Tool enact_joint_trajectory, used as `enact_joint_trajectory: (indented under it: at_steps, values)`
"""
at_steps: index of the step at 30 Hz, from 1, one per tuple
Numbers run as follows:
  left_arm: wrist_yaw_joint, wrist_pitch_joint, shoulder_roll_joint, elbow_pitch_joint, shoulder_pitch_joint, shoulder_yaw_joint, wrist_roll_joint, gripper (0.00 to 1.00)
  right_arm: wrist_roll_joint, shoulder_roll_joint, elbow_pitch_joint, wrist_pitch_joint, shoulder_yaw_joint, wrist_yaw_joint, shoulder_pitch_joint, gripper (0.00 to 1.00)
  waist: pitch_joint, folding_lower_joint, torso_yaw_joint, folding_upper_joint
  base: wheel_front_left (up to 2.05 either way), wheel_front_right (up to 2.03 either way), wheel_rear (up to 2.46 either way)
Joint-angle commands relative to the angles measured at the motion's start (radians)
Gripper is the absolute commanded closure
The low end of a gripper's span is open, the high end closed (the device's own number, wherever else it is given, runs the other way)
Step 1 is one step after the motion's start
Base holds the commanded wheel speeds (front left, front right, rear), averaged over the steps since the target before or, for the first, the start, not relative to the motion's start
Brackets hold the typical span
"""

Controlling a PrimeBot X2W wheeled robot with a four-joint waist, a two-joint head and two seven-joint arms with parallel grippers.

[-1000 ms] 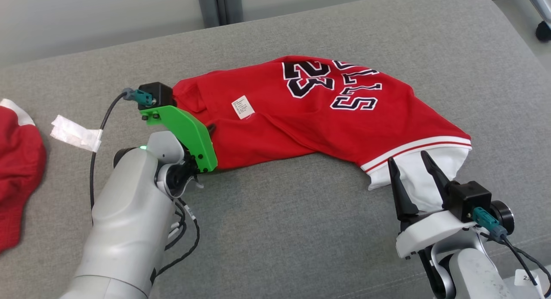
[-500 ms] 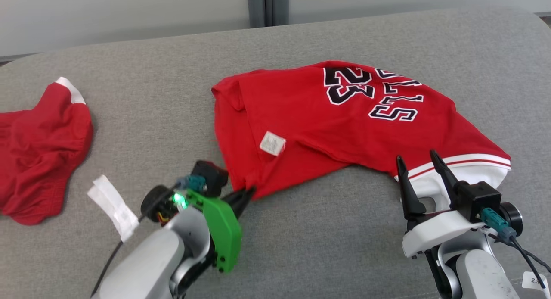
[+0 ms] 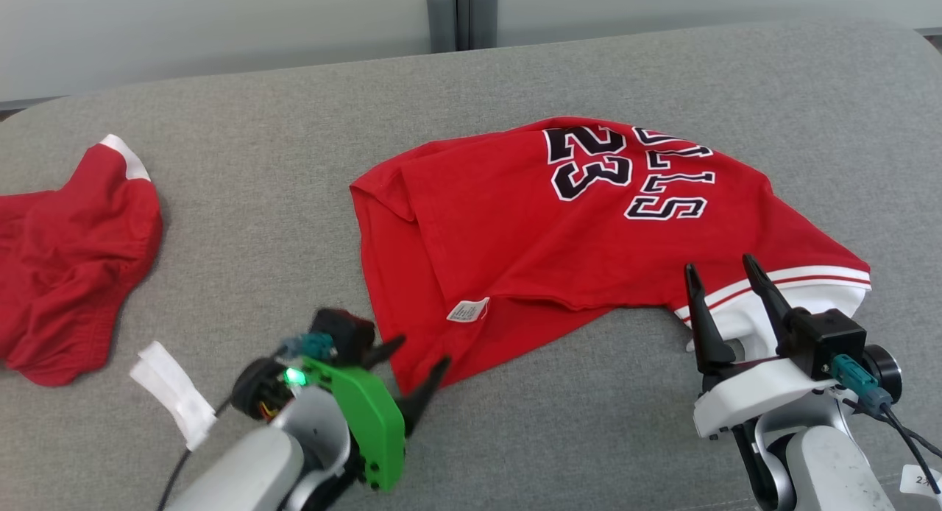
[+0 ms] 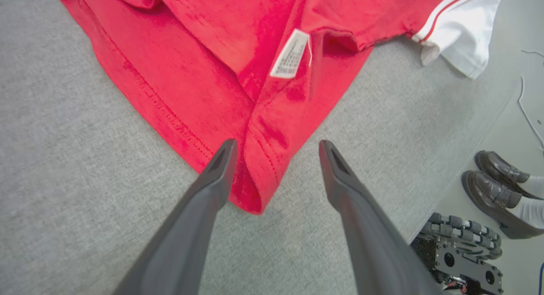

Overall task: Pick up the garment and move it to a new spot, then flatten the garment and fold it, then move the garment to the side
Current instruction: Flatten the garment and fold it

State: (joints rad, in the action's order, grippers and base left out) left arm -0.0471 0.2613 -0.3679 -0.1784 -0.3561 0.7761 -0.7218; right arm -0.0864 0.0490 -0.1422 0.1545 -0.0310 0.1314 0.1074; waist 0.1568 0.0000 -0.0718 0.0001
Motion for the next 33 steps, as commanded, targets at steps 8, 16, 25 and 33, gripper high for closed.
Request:
enact_joint_trajectory:
  at_steps: [8,16,25,33]
  values:
    - [0.062,0.012,0.049,-0.099,-0.194,-0.131,-0.071,0.00,-0.016,0.003,-0.002,0.009,-0.026,-0.001,0.020,0.00,0.026,0.0000,-0.057,-0.0001,0.00,0.00,0.00]
    - [0.069,0.068,0.133,-0.380,-0.323,-0.154,-0.126,0.00,-0.034,0.002,-0.024,0.031,-0.048,-0.001,0.045,0.00,0.071,0.0000,-0.137,-0.0001,0.00,0.00,0.00]
    - [0.071,0.058,0.165,-0.570,-0.394,-0.169,-0.135,0.00,-0.042,0.002,-0.039,0.047,-0.052,-0.001,0.054,0.00,0.092,0.0000,-0.176,-0.0001,0.00,0.00,0.00]
    - [0.002,0.043,0.202,-0.644,-0.436,-0.182,-0.176,1.00,-0.044,0.002,-0.046,0.054,-0.051,-0.001,0.061,0.00,0.098,0.0000,-0.181,-0.0001,0.00,0.00,0.00]
